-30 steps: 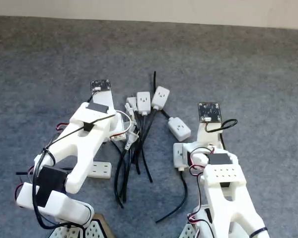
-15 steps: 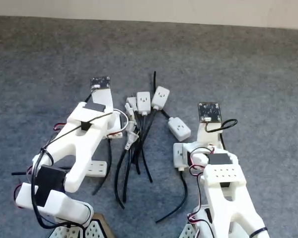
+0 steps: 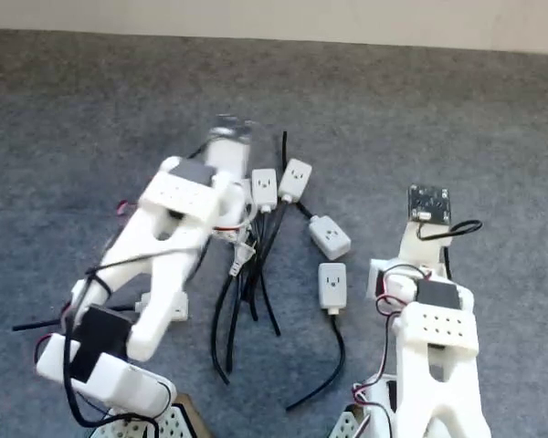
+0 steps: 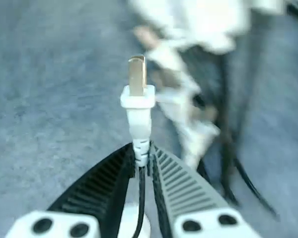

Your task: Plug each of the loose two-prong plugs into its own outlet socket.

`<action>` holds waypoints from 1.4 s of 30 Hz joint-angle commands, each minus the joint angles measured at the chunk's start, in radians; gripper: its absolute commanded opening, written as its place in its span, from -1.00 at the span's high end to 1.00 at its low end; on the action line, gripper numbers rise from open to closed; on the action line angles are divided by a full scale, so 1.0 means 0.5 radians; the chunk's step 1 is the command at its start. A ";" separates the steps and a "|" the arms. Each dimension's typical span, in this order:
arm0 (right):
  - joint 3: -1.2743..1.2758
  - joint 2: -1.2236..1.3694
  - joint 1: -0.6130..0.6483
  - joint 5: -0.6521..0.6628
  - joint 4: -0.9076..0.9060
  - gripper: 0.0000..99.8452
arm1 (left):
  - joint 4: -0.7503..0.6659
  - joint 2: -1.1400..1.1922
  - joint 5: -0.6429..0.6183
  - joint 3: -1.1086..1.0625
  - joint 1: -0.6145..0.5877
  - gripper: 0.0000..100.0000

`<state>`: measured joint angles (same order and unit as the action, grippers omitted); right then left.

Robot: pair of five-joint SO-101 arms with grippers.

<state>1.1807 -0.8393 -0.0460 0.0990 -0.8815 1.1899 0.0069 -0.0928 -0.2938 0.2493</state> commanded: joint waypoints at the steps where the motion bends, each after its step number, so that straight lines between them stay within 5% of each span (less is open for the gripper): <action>1: -0.127 -0.250 -0.035 0.153 -0.272 0.89 | 0.635 -0.020 0.420 0.477 0.269 0.99; 6: -0.143 -0.397 -0.281 0.233 -0.456 0.89 | 1.025 -0.035 1.089 0.634 0.480 0.99; 14: -0.143 -0.600 -0.809 0.258 -0.465 0.89 | 0.908 -0.017 1.605 0.628 0.710 0.99; 21: -0.118 -0.855 -1.103 0.319 -0.456 0.89 | 0.543 0.189 1.629 0.311 0.928 0.99; 29: 0.149 -0.864 -0.959 0.402 -0.327 0.89 | 0.288 0.127 1.633 -0.290 1.036 0.99; 32: 0.164 -0.864 -0.885 0.399 -0.327 0.89 | 0.288 0.063 1.633 -0.419 1.039 0.96; 38: 0.161 -0.864 -0.787 0.408 -0.459 0.89 | 0.371 -0.060 1.617 -0.489 1.014 0.57; 42: 0.161 -0.864 -0.701 0.408 -0.486 0.89 | 0.598 -0.189 1.620 -0.416 1.008 0.55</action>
<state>1.2727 -1.2582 -0.4404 0.2908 -1.1086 1.3878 -0.0023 0.7142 -0.5393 0.7495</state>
